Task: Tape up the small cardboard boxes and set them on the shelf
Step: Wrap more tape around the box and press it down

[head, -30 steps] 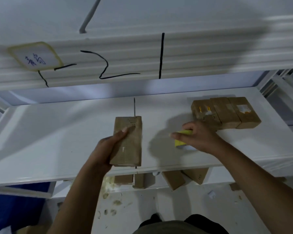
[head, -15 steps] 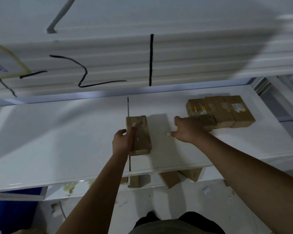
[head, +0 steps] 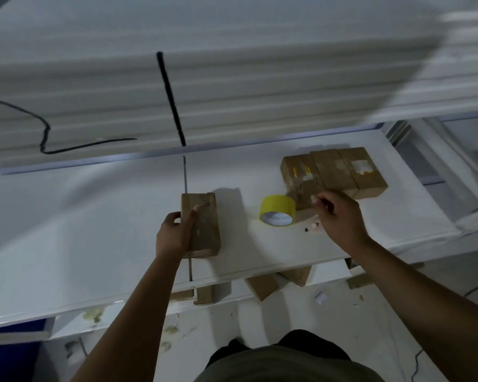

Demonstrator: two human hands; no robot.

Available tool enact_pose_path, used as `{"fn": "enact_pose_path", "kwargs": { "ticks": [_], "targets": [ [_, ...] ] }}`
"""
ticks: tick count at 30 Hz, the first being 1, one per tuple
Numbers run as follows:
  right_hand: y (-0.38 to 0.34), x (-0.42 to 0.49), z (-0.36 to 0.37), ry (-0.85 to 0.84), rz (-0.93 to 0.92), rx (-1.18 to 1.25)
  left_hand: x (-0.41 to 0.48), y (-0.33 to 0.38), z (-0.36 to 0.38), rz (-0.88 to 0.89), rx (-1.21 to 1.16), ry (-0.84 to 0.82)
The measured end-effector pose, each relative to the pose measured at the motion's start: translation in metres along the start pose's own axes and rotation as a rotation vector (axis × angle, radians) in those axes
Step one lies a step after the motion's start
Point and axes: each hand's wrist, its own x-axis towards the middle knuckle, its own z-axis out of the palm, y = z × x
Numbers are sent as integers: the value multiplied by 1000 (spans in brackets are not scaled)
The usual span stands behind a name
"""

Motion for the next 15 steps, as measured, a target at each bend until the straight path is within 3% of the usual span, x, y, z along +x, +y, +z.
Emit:
{"fn": "enact_pose_path", "kwargs": {
  "ticks": [2, 7, 15],
  "targets": [
    [26, -9, -4, -25, 85, -48, 1, -2, 0, 5, 32, 2],
    [48, -22, 11, -305, 137, -73, 0, -5, -1, 33, 76, 14],
    [51, -22, 15, -266, 209, -139, -2, -9, 0, 52, 57, 24]
  ]
}}
